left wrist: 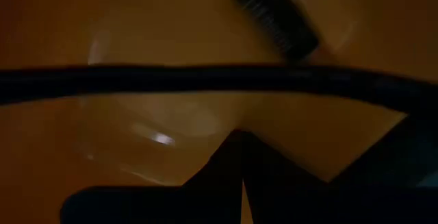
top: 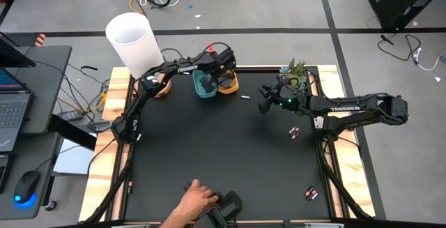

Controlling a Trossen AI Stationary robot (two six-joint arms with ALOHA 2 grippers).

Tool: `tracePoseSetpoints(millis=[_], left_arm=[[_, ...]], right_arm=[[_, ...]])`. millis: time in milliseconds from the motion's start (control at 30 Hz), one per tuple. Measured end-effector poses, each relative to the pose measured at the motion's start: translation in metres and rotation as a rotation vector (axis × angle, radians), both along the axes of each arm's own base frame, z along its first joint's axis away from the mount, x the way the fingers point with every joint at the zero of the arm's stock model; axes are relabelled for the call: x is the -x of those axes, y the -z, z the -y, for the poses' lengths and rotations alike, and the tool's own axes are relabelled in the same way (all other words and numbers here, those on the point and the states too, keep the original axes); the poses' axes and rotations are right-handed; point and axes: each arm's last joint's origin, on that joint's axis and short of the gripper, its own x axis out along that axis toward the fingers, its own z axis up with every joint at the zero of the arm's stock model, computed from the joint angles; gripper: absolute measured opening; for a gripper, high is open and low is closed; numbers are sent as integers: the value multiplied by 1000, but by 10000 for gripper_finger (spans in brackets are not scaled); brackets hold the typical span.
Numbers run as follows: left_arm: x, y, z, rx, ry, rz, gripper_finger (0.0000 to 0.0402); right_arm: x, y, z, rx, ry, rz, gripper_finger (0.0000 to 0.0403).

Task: Sort batteries
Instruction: Put the gold black battery into the blue bin

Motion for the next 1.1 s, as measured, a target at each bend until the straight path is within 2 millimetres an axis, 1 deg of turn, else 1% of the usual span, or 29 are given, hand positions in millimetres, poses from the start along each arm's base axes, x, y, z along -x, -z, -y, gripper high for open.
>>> tracePoseSetpoints(millis=[133, 233, 300, 467, 567, 667, 800, 900, 1100], left_arm=[[-2, -1, -2, -22, -7, 26, 14], [-6, -8, -3, -8, -80, 75, 15], [-8, -14, -4, 31, -105, 126, 15], [-9, -31, 1, 196, -110, 177, 27], [-6, -35, 5, 273, -122, 153, 37], [-7, -34, 8, 273, -152, 146, 45], [-6, -29, 14, 296, -160, 91, 52], [-6, -26, 19, 315, -163, 59, 53], [-9, -22, 27, 367, -155, 51, 54]], right_arm=[[0, 0, 0, 0, -2, 0, 87], [0, 0, 0, 0, -2, 0, 87], [0, 0, 0, 0, -2, 0, 87], [0, 0, 0, -5, 1, 5, 87], [0, 0, 0, -7, 2, 6, 87], [0, 0, 0, -7, 3, 7, 87], [0, 0, 0, -5, 4, 11, 87], [-1, -2, 0, 1, 4, 32, 87], [-2, -4, 0, 8, 4, 52, 87]])
